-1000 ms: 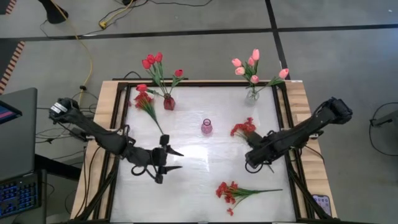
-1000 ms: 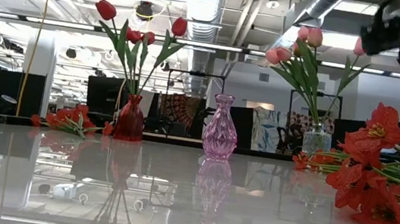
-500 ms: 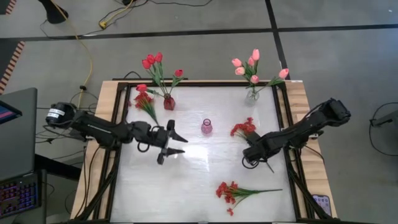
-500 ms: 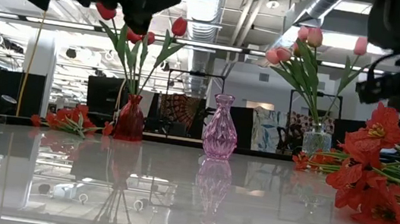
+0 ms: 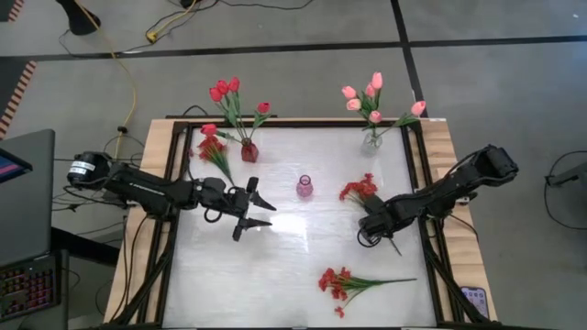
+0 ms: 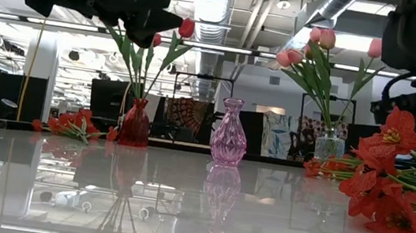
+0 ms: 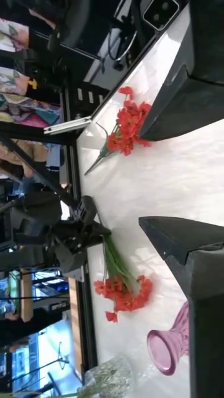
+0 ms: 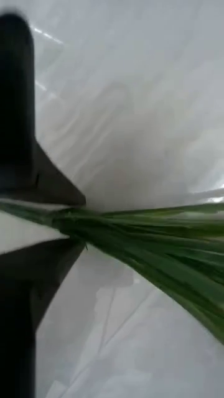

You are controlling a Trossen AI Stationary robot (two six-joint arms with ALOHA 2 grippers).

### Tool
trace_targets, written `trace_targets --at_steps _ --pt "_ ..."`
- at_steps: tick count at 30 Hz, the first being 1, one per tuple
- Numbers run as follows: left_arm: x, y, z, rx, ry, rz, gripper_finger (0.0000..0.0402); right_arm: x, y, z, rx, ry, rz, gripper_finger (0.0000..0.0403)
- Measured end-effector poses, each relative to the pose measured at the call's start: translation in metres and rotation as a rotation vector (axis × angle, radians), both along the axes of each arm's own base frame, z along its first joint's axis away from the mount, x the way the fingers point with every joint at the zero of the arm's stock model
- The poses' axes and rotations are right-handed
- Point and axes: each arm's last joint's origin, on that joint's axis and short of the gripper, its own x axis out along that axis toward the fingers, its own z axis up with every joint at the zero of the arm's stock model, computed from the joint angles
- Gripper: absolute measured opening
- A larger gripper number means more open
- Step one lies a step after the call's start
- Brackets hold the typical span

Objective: Sort flowers into vase by color
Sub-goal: Put the orange flowers into the purple vase

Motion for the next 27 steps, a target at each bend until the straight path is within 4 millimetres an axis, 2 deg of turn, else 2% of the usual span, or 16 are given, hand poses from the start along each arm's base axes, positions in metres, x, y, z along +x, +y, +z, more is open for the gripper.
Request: trace_targets --at_steps 5,6,11,16,23,27 --pt "0.0 0.0 0.0 -0.003 0.003 0.0 0.0196 0.003 0.003 0.004 0.019 -0.021 0.031 0.0035" --pt "0.0 0.0 0.0 -0.005 0.004 0.0 0.0196 0.004 0.004 0.007 0.017 -0.026 0.039 0.0031" --pt "0.0 0.0 -0.001 -0.021 0.014 0.001 0.0196 0.015 0.012 0.037 -0.02 -0.181 0.086 0.0034" --pt "0.0 0.0 -0.001 -0.021 0.014 0.001 0.0196 0.028 0.02 0.087 -0.137 -0.429 0.179 0.0033" --pt "0.0 0.0 -0.002 -0.009 0.024 0.02 0.0196 0.052 0.017 0.152 -0.484 -0.88 0.314 0.0037" --pt "0.0 0.002 -0.003 -0.019 0.041 0.077 0.0196 0.079 0.007 0.169 -0.696 -1.039 0.373 0.0039"
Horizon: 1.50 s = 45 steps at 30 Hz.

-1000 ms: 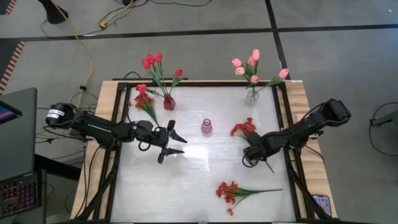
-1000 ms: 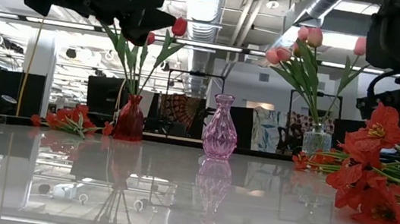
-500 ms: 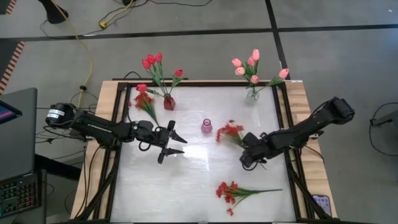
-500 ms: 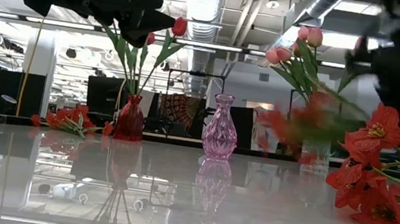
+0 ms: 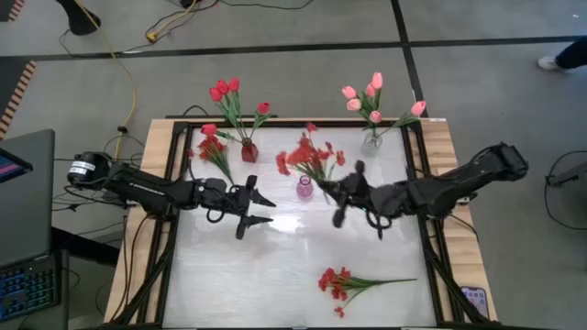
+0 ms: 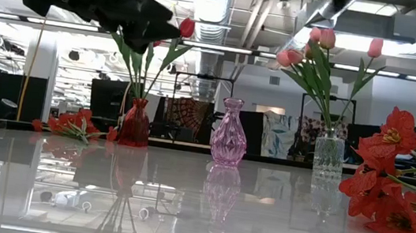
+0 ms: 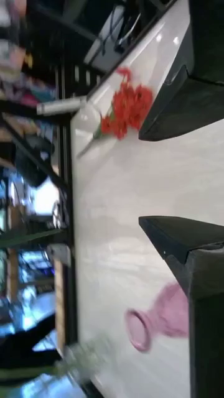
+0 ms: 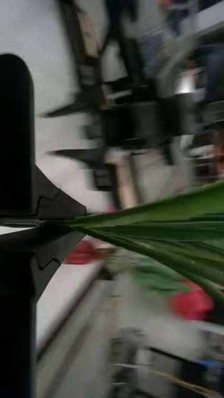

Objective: Sort flowers into vase by color
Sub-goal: Put the orange flowers into the purple vase

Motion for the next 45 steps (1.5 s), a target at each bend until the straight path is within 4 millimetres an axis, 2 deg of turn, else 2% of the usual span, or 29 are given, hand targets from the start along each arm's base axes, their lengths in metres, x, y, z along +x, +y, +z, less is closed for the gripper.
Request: trace_targets --at_steps 3,6,11,15,22,29,32,45 --pt "0.0 0.002 -0.002 -0.026 0.03 0.08 0.0196 0.024 -0.015 0.0 -0.09 -0.119 0.024 0.0038" --pt "-0.001 0.004 -0.007 -0.031 0.081 0.131 0.0196 0.043 -0.033 -0.011 -0.129 -0.211 0.036 0.0038" --pt "-0.006 0.004 -0.012 -0.037 0.159 0.145 0.0196 0.058 -0.059 -0.033 -0.116 -0.219 -0.008 0.0038" --pt "-0.007 0.005 -0.015 -0.032 0.188 0.155 0.0196 0.064 -0.067 -0.042 -0.095 -0.204 0.0 0.0038" --pt "-0.01 0.004 -0.021 -0.057 0.26 0.165 0.0196 0.061 -0.069 -0.047 -0.109 -0.169 0.001 0.0038" --pt "-0.011 -0.001 -0.022 -0.075 0.277 0.151 0.0196 0.039 -0.084 -0.068 -0.077 -0.288 -0.045 0.0038" --pt "-0.01 -0.001 -0.02 -0.075 0.256 0.157 0.0196 0.035 -0.09 -0.067 -0.083 -0.336 -0.022 0.0038" --pt "-0.009 0.0 -0.019 -0.095 0.238 0.194 0.0196 0.037 -0.09 -0.076 -0.084 -0.283 -0.019 0.0038"
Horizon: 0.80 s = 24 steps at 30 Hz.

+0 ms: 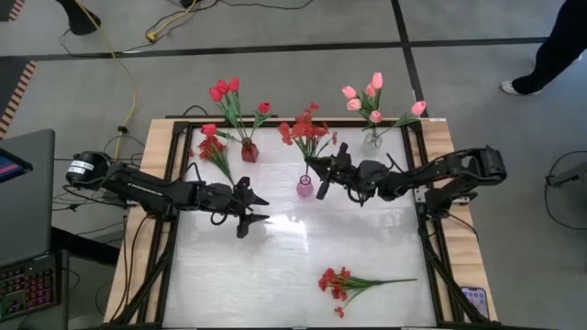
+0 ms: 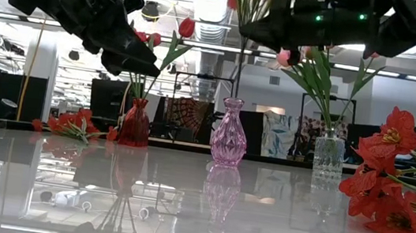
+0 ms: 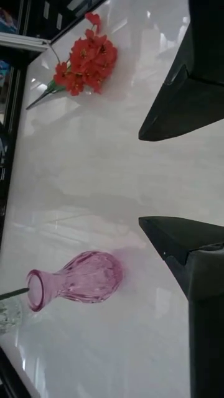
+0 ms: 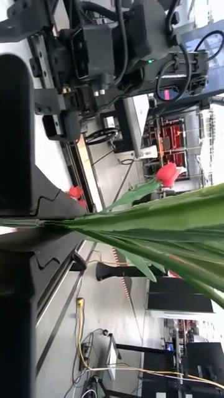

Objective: Sort flowers into vase by color
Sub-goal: Put the orange flowers into the purple vase

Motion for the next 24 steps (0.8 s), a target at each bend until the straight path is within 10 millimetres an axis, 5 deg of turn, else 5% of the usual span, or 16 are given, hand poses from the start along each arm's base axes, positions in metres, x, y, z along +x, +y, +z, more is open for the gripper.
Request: trace_targets --at_steps 24 --pt "0.0 0.0 0.0 -0.037 0.0 0.009 0.0196 0.018 0.0 -0.04 -0.02 0.092 -0.006 0.0052"
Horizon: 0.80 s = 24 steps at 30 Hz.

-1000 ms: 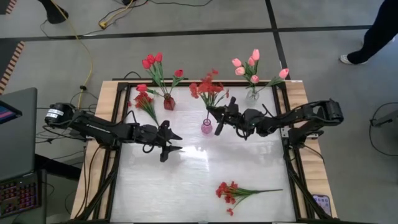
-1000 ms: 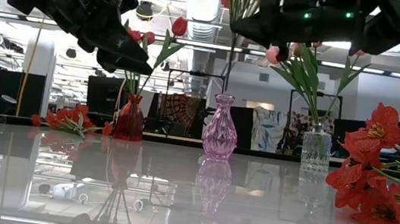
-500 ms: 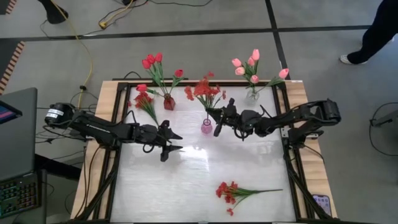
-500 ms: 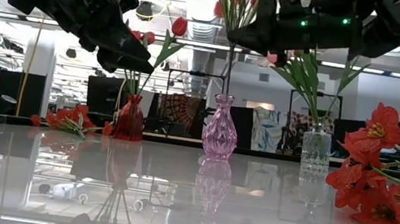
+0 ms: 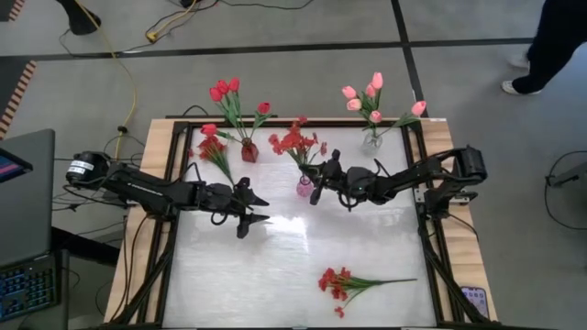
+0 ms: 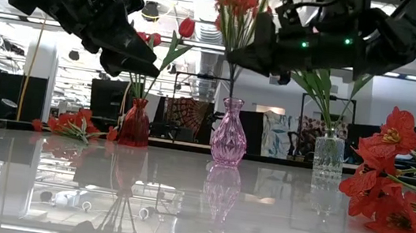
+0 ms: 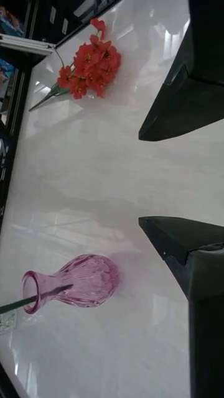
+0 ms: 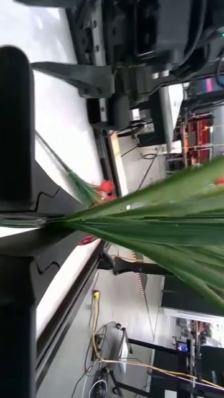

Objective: Sort flowers into vase by color
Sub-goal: Put the orange flowers into the purple vase

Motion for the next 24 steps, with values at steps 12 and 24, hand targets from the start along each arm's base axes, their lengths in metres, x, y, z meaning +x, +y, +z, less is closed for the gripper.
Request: trace_targets --at_steps 12,24 --pt "0.001 0.0 0.002 -0.002 -0.027 0.001 0.0196 -0.006 0.0 0.001 0.001 0.116 0.001 0.0081" --pt "0.001 0.0 0.003 -0.031 -0.029 0.015 0.0196 -0.019 0.002 0.014 0.037 0.187 0.033 0.0215"
